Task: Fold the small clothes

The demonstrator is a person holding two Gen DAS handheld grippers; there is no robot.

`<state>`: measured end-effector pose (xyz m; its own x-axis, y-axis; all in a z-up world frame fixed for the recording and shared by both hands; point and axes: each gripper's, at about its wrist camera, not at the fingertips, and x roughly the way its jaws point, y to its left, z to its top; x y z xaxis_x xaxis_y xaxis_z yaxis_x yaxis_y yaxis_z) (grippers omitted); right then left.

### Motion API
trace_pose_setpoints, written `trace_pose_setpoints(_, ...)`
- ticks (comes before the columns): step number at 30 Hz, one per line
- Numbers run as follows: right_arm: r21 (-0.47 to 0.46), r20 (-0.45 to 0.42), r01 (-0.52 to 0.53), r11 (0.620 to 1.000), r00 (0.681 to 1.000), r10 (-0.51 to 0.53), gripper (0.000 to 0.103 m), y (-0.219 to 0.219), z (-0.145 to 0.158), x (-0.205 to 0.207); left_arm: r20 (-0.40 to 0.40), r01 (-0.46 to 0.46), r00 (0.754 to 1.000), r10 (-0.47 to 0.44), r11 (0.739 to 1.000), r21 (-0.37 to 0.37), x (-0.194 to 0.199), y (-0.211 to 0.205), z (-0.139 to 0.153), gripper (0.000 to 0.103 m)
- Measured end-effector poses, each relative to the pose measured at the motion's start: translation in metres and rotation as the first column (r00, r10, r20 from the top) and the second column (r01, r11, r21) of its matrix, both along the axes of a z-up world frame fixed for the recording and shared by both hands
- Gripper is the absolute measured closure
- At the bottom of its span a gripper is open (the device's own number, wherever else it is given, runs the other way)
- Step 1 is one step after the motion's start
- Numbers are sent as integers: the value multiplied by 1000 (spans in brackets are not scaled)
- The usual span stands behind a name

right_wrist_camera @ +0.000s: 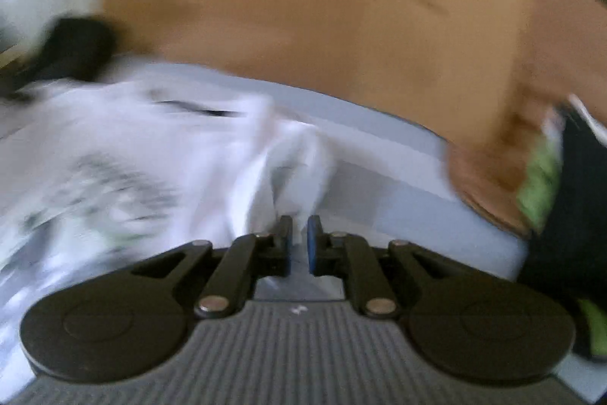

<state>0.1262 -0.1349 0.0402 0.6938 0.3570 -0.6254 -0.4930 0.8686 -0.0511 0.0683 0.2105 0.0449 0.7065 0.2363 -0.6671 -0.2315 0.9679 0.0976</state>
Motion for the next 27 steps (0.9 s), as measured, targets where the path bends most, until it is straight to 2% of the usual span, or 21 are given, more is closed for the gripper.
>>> trace_pose_setpoints(2,-23,39,-111,994,993,112,87,11,8,-17,6,3,1000,-3,1000,-20,0,0,-6,25)
trace_pose_setpoints(3,-25,41,-124,992,991,125,78,11,10,-17,9,6,1000,-6,1000,-29,1,0,-7,24)
trace_pose_setpoints(5,-16,39,-78,997,996,78,64,2,13,-10,14,15,1000,-14,999,-49,2,0,-11,23)
trace_pose_setpoints(7,10,14,-15,1000,1000,15,60,-7,9,5,13,28,1000,-27,998,-58,4,-1,-15,22)
trace_pose_setpoints(8,41,-27,-1,999,1000,3,58,-11,7,12,12,31,999,-31,998,-59,5,-2,-16,22)
trace_pose_setpoints(11,113,-95,10,994,995,1,58,-10,4,24,6,33,999,-33,997,-65,8,-1,-18,22)
trace_pose_setpoints(14,192,-159,27,981,987,4,72,-10,0,27,1,28,1000,-28,997,-69,8,-1,-19,22)
trace_pose_setpoints(17,285,-216,46,957,976,17,71,-8,-4,28,8,27,1000,-27,997,-69,4,-4,-15,22)
trace_pose_setpoints(20,264,-218,38,964,976,21,70,2,-12,27,24,39,999,-37,997,-71,-3,-7,-11,22)
trace_pose_setpoints(21,260,-217,40,965,976,18,75,1,-14,25,27,42,999,-40,997,-68,-4,-8,-10,23)
trace_pose_setpoints(22,265,-214,50,963,977,8,82,3,-14,28,26,40,999,-38,997,-62,-5,-10,-10,26)
trace_pose_setpoints(23,263,-215,73,962,977,-15,94,3,-12,29,21,41,999,-39,997,-58,-4,-11,-11,29)
trace_pose_setpoints(25,192,-149,113,975,985,-85,95,6,-4,23,8,66,998,-66,995,-68,-3,-16,-12,67)
trace_pose_setpoints(26,135,-71,125,983,991,-116,95,6,5,16,7,76,997,-76,995,-71,-3,-19,-11,73)
trace_pose_setpoints(27,67,16,164,984,986,-165,95,2,16,11,11,82,997,-82,995,-60,-3,-25,-10,86)
